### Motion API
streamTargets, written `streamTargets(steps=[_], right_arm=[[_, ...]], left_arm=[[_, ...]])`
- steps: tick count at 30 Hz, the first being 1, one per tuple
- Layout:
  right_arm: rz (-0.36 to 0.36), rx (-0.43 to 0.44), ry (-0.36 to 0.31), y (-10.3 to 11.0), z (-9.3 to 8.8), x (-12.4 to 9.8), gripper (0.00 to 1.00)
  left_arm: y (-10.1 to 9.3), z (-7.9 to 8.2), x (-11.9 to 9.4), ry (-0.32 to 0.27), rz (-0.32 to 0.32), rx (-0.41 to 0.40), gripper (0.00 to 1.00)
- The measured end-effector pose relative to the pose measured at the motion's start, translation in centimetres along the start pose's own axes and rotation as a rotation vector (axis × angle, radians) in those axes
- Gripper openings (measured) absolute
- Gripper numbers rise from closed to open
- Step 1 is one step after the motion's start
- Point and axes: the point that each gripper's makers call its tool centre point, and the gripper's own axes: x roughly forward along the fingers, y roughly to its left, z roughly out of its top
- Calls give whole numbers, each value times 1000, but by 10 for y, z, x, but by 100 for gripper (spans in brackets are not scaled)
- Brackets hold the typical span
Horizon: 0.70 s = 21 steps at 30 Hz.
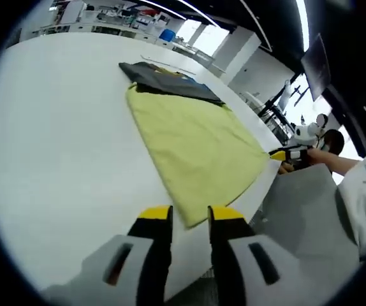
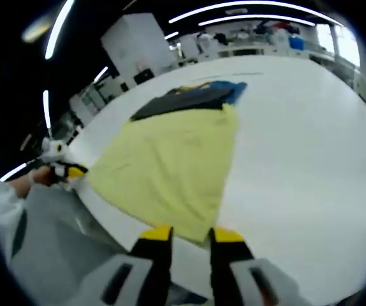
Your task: Fold the garment on the visible template until the final outline fits inside the template.
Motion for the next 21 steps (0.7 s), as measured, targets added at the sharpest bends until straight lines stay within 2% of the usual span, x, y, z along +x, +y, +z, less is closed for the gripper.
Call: streamTargets(steps=[5, 9, 12, 16, 21], right_arm=[[3, 63, -26, -5, 2, 2, 10], [7, 125, -30, -10, 1, 4, 0], [25, 171, -40, -6, 2, 4, 0], [37, 185, -57, -2, 5, 0, 0], [66, 201, -79, 5, 11, -15, 0]], left_arm=[[3, -2, 2, 3, -2, -17, 7], [6, -4, 3, 16, 0, -30, 1], [6, -4, 3, 18, 5, -42, 0], [10, -2, 0, 7, 15, -90, 0], [2, 10, -11, -53, -22, -166, 0]])
